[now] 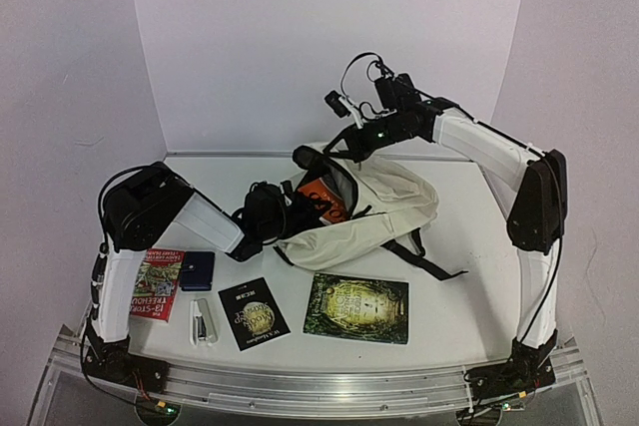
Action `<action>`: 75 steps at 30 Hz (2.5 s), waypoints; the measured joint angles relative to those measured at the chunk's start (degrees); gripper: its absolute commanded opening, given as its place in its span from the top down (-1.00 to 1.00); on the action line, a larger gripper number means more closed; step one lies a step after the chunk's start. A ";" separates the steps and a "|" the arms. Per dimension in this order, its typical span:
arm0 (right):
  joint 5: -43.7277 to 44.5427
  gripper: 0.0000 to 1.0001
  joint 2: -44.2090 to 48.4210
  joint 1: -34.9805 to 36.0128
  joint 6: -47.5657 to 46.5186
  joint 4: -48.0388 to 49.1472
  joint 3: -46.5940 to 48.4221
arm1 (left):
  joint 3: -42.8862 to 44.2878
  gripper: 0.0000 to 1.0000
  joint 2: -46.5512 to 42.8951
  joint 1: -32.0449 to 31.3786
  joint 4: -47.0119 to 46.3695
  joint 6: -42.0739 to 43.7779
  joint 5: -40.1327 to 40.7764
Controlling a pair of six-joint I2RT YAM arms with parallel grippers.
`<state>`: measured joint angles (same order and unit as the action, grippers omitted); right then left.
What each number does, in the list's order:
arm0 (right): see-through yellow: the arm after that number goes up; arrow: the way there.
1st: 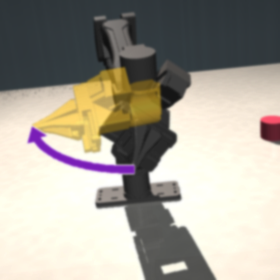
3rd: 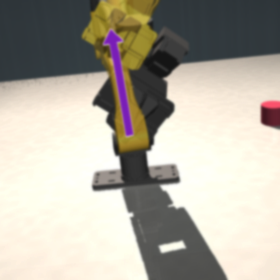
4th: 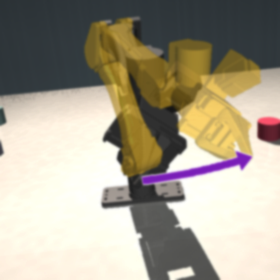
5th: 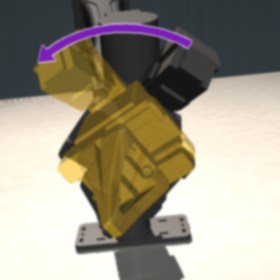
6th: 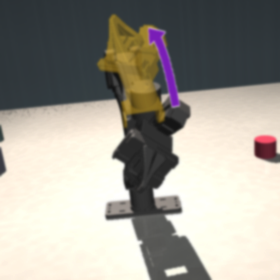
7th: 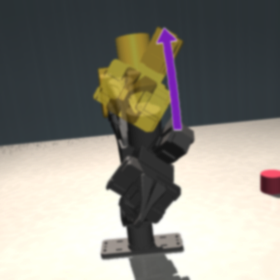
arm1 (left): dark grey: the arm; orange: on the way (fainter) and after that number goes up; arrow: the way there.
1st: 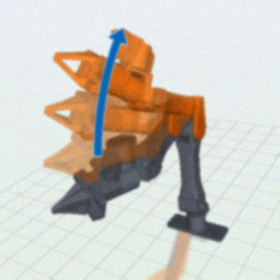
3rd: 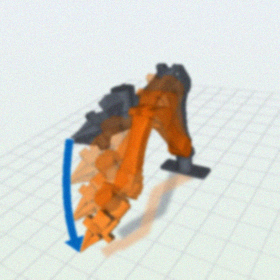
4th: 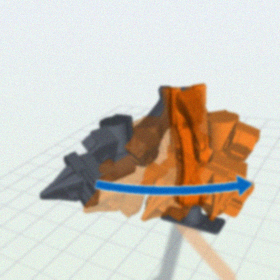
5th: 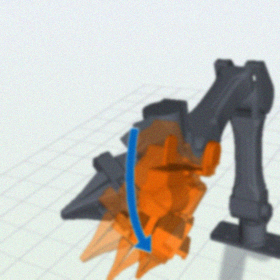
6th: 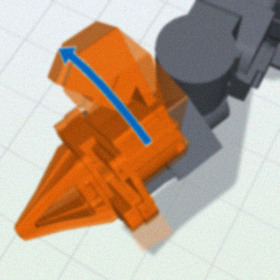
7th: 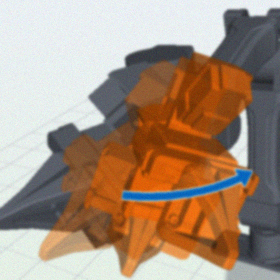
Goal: Pack the student bag
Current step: Place the book in the student bag.
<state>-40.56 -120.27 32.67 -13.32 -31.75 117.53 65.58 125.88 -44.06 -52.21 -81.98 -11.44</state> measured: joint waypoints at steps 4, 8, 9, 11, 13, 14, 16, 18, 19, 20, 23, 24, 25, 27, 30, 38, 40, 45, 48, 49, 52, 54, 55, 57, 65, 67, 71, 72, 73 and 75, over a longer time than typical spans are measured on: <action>-1.86 1.00 -0.02 -0.02 -2.82 -0.10 0.45 | 0.07 0.92 -0.78 0.29 0.32 1.58 -1.47; -4.25 0.69 1.27 0.01 -6.68 0.66 -4.82 | 0.07 0.92 -0.78 0.25 1.95 2.76 -3.72; -4.54 0.47 2.00 0.04 -7.81 0.49 -7.31 | 0.07 0.92 -0.78 0.25 2.39 2.80 -4.09; -4.52 -0.04 2.94 0.11 -9.43 0.20 -11.02 | 0.07 0.93 -0.78 0.46 2.90 2.74 -4.75; -3.85 -0.48 3.67 0.11 -9.63 0.18 -14.00 | 0.07 0.93 -0.76 0.66 3.21 2.53 -5.24; -3.30 -0.64 4.25 0.11 -9.71 0.21 -15.46 | 0.07 0.94 -0.66 0.76 3.18 2.46 -5.50; -2.08 -0.76 5.77 -0.17 -8.71 0.02 -17.97 | 0.07 0.94 -0.45 0.96 2.97 2.27 -5.94; -0.92 -0.80 7.63 -1.20 -6.50 -0.37 -19.69 | 0.14 0.95 -0.05 1.07 2.57 1.95 -6.35; -0.54 -0.81 8.56 -2.34 -5.21 -0.60 -20.04 | 0.30 0.95 0.17 1.13 2.41 1.72 -6.52; -0.03 -0.81 9.58 -3.88 -3.82 -0.72 -20.35 | 0.46 0.95 0.38 1.17 2.25 1.48 -6.67; 2.70 -0.71 12.61 -10.72 -0.54 -0.51 -21.55 | 0.89 0.95 0.92 1.28 1.81 0.99 -7.16; 4.01 -0.65 13.20 -13.20 0.27 -0.45 -21.88 | 0.94 0.95 0.97 1.33 1.78 0.95 -7.36; 5.31 -0.58 13.77 -15.67 1.08 -0.39 -22.21 | 0.98 0.95 1.01 1.39 1.75 0.92 -7.56; 7.56 -0.52 13.71 -20.15 2.13 -0.20 -22.63 | 1.05 0.96 1.01 1.45 1.71 0.92 -7.92; 9.76 -0.43 11.75 -24.49 3.41 -0.43 -23.03 | 1.05 0.96 1.01 1.50 1.69 0.94 -8.17; 9.05 0.38 2.41 -24.96 2.70 -2.67 -23.26 | 1.05 0.98 1.01 1.62 1.63 0.96 -9.65; 8.28 0.38 0.98 -24.94 2.29 -2.98 -23.25 | 1.01 0.99 1.01 1.68 1.67 0.96 -10.21; 6.41 0.40 -1.83 -24.96 2.30 -3.65 -20.38 | -0.09 0.99 0.88 1.80 0.83 1.03 -11.59; 6.31 0.79 -3.74 -24.96 2.07 -3.54 -17.77 | -1.32 1.00 0.09 1.80 0.49 1.19 -12.43; 6.14 0.92 -4.15 -24.96 2.20 -3.54 -17.25 | -1.75 1.00 -0.30 1.80 0.59 1.22 -12.69; 5.92 1.00 -4.72 -24.96 1.96 -4.02 -16.17 | -2.34 1.00 -1.20 1.79 0.86 1.26 -13.39; 5.38 1.00 -5.11 -24.96 1.56 -4.40 -15.05 | -2.34 0.99 -1.30 1.84 0.99 1.23 -14.17; 5.06 1.00 -5.35 -24.95 1.43 -4.49 -14.46 | -2.34 1.00 -1.30 1.85 0.99 1.18 -14.64; 4.41 1.00 -5.81 -24.90 1.35 -4.87 -13.50 | -2.29 1.00 -1.30 1.87 0.98 1.02 -15.77; 0.02 1.00 -8.90 -24.80 1.98 -6.54 -8.24 | -2.18 1.00 -1.30 2.58 0.76 -0.36 -16.46; -0.90 1.00 -9.09 -24.56 2.08 -6.55 -8.15 | -1.72 0.99 -1.22 2.68 1.36 -0.32 -16.48; -1.24 1.00 -9.11 -23.25 2.05 -6.11 -8.15 | 3.71 0.98 1.74 2.69 3.41 -0.40 -16.70; -0.92 1.00 -9.13 -22.84 2.00 -5.80 -8.15 | 5.88 0.97 3.15 2.78 3.69 -0.53 -16.92; -0.29 1.00 -9.18 -22.54 1.97 -5.43 -7.96 | 7.85 0.96 4.61 2.87 3.89 -0.59 -17.09; 0.83 1.00 -10.06 -22.37 1.99 -4.94 -6.35 | 10.70 0.95 6.92 3.09 4.06 -0.57 -17.10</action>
<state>-39.73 -130.33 10.29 -11.34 -36.69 111.18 76.29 132.80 -40.97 -48.15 -82.54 -28.54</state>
